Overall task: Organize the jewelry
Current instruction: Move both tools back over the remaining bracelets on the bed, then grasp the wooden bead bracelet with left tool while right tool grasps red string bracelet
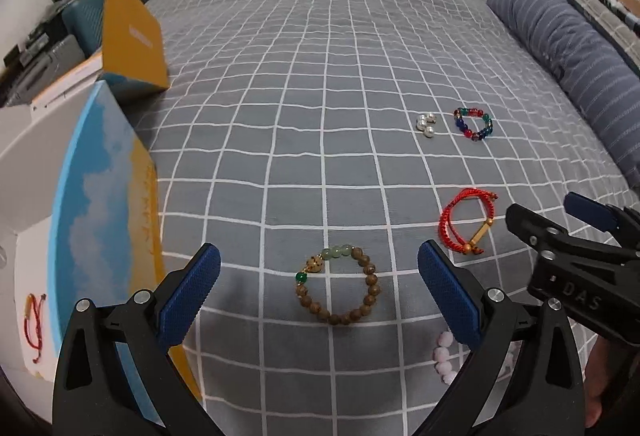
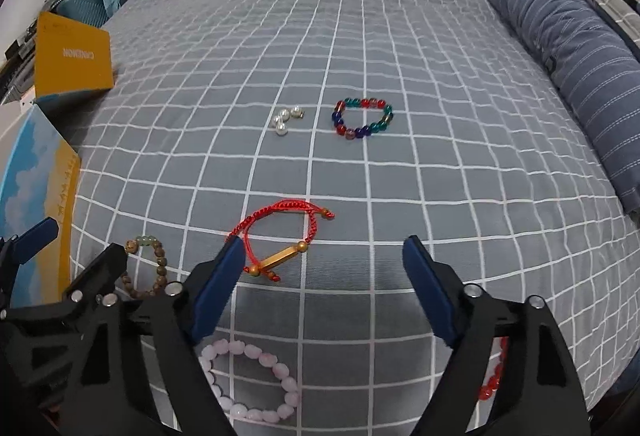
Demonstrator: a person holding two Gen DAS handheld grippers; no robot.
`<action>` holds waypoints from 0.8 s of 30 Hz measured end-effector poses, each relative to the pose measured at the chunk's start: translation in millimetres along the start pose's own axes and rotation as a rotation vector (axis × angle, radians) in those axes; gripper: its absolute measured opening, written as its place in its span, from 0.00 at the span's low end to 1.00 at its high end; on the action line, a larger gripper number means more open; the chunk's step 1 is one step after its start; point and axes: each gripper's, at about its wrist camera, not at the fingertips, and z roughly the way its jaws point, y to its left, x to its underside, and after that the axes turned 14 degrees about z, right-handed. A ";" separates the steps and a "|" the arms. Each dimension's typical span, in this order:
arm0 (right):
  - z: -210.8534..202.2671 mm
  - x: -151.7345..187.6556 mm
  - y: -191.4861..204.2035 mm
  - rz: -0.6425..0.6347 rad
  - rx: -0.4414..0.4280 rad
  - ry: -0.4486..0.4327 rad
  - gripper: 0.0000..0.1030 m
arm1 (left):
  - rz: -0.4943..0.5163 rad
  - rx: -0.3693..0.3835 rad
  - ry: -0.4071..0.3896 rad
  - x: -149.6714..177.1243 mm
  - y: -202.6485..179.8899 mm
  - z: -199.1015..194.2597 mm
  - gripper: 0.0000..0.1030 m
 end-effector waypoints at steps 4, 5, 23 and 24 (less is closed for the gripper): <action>16.1 0.3 -1.5 0.009 -0.005 0.038 0.67 | -0.019 0.023 0.026 2.2 1.6 16.5 0.94; 20.0 0.0 -2.3 0.013 -0.009 0.050 0.64 | -0.020 0.026 0.026 2.2 2.1 21.2 0.94; 51.5 -5.9 -5.8 0.083 -0.093 0.161 0.29 | -0.030 0.144 0.110 9.5 1.5 58.2 0.79; 52.2 -6.3 -5.2 0.088 -0.098 0.165 0.27 | -0.033 0.141 0.111 9.1 1.3 58.8 0.78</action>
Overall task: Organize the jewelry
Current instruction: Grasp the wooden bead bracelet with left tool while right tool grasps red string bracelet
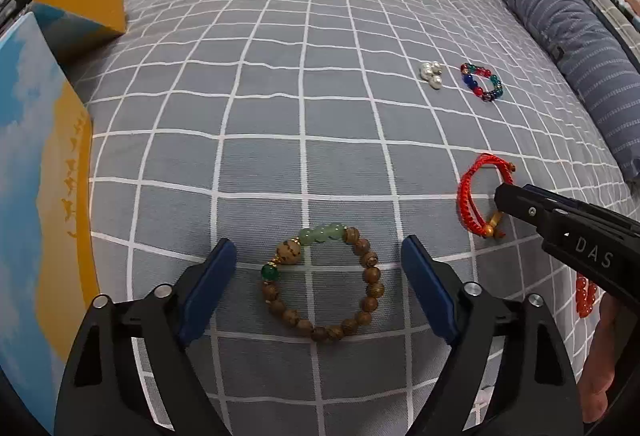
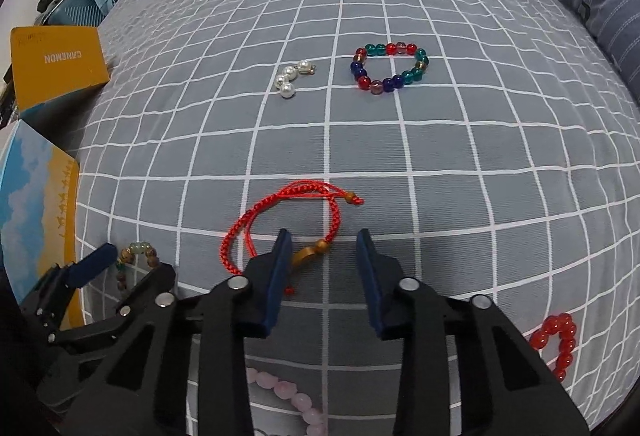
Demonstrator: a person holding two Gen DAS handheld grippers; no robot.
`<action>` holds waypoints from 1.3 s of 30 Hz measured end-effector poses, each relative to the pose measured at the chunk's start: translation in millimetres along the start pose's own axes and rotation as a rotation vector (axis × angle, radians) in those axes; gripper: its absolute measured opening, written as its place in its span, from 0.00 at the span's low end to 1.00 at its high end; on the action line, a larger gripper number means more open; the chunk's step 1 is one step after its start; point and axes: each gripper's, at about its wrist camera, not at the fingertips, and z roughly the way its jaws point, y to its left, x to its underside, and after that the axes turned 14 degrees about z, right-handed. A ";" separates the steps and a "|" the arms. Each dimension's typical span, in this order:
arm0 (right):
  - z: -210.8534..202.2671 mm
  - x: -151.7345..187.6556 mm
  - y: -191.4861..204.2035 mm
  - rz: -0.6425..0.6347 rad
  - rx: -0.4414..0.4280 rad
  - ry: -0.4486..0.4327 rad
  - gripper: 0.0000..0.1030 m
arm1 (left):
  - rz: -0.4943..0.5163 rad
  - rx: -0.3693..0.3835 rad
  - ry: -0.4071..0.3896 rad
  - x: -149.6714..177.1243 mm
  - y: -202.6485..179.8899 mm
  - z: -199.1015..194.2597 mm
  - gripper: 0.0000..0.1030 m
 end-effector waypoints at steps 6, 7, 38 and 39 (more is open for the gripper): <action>2.2 -0.6 1.6 0.004 -0.009 0.013 0.19 | -0.014 0.000 0.011 -0.5 3.1 2.0 0.72; 3.1 -0.9 1.8 0.006 -0.007 0.014 0.16 | -0.015 -0.002 0.013 -0.6 3.4 2.4 0.71; -14.8 -1.8 3.9 0.020 -0.036 -0.030 0.07 | -0.017 0.003 -0.040 -7.5 7.5 -27.2 0.17; -16.3 -2.3 3.9 0.019 -0.037 -0.034 0.07 | -0.015 0.004 -0.043 -8.3 7.2 -29.1 0.17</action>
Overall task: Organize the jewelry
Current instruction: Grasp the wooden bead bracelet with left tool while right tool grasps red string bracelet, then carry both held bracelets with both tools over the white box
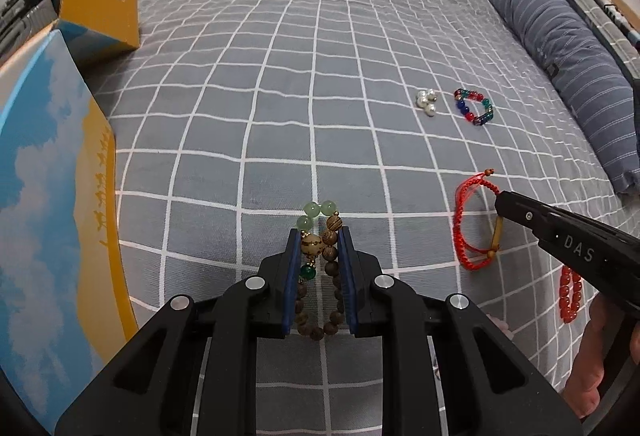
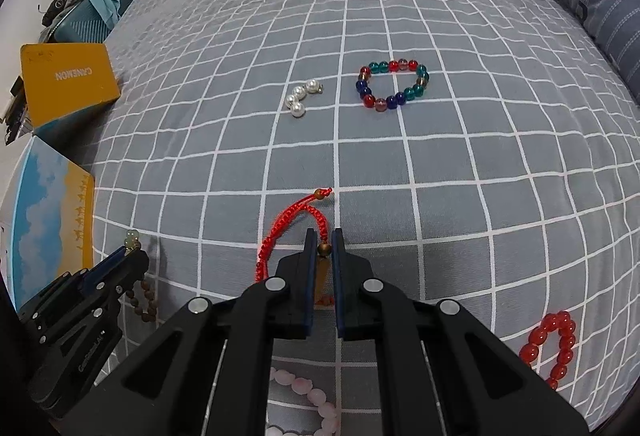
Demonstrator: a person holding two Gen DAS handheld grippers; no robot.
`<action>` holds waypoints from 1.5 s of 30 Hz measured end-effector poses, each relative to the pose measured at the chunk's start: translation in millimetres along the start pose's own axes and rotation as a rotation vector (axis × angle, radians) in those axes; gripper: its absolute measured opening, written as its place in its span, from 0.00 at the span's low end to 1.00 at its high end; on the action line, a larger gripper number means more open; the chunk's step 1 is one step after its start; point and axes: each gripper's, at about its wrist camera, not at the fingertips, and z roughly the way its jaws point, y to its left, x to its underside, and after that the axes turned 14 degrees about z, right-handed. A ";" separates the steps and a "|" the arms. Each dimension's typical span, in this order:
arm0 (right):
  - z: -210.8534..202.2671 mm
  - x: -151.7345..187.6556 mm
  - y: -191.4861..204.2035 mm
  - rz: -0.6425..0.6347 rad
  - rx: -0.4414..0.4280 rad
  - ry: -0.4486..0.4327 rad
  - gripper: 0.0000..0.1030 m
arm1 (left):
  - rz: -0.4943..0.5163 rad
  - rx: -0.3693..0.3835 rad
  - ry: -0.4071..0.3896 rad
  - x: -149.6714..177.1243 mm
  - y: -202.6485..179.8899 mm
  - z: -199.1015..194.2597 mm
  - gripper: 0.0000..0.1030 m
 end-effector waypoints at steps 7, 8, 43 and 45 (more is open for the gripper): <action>-13.8 -2.3 1.0 -0.004 -0.005 -0.037 0.07 | 0.009 -0.001 -0.036 -4.1 -0.7 -15.5 0.17; -16.2 -2.1 1.9 -0.007 -0.005 -0.043 0.07 | 0.010 -0.001 -0.040 -4.5 -0.8 -17.4 0.17; -116.7 35.9 47.9 -0.122 -0.035 -0.241 0.07 | 0.027 -0.047 -0.172 27.9 9.8 -124.3 0.17; -123.1 41.2 54.1 -0.133 -0.043 -0.252 0.07 | 0.023 -0.054 -0.180 31.4 13.8 -131.3 0.17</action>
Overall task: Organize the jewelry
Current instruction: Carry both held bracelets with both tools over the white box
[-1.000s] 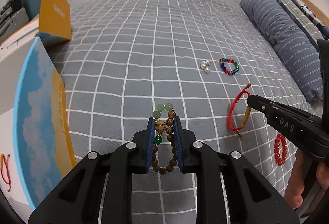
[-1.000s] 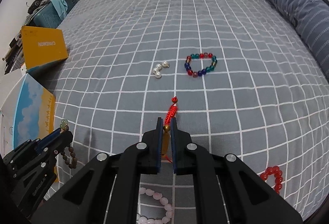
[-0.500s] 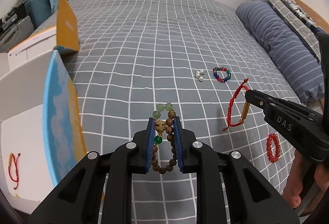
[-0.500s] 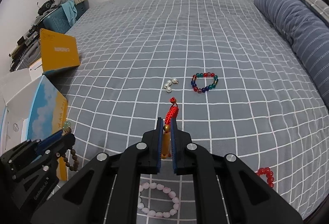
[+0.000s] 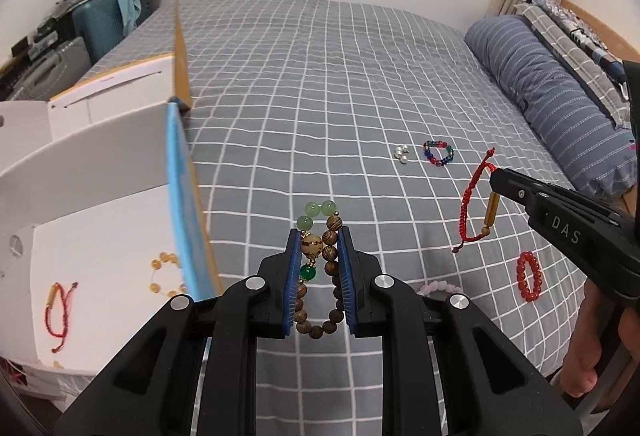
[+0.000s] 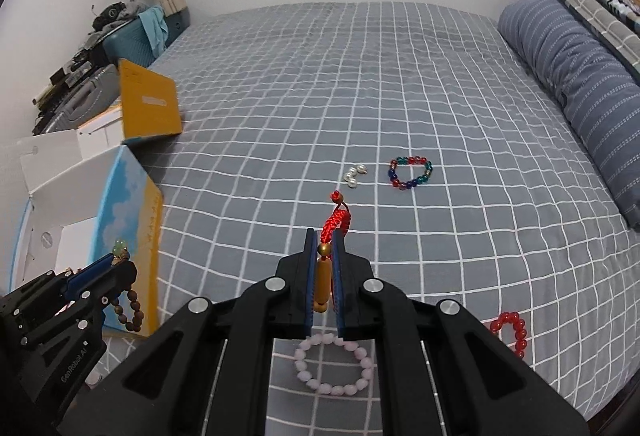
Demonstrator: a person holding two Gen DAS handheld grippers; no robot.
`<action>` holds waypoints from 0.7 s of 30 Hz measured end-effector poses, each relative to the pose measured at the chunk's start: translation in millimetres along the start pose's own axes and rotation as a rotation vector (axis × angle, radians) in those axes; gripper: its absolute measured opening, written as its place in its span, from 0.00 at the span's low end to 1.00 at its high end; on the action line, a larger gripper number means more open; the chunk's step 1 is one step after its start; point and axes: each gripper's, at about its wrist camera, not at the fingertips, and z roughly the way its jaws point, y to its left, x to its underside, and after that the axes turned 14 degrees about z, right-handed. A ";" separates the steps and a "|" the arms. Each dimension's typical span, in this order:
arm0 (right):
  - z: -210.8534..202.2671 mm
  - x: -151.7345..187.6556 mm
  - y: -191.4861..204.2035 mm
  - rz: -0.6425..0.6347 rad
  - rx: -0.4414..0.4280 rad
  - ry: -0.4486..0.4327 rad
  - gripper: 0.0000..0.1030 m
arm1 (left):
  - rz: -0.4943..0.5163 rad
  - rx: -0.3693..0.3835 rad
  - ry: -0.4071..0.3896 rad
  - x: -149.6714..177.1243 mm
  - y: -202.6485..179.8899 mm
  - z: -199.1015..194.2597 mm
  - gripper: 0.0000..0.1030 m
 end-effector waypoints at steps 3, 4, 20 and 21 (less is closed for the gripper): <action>-8.3 3.7 11.4 -0.018 -0.006 -0.008 0.07 | -0.005 -0.014 -0.012 5.0 8.1 -13.7 0.17; -11.5 4.6 15.5 -0.022 -0.010 -0.011 0.07 | -0.010 -0.018 -0.017 6.2 11.2 -18.3 0.18; -47.8 19.8 97.4 -0.109 -0.113 -0.053 0.07 | -0.134 -0.121 -0.052 38.7 99.0 -75.9 0.17; -49.4 20.5 102.4 -0.116 -0.121 -0.054 0.07 | -0.141 -0.129 -0.051 41.2 103.3 -78.1 0.17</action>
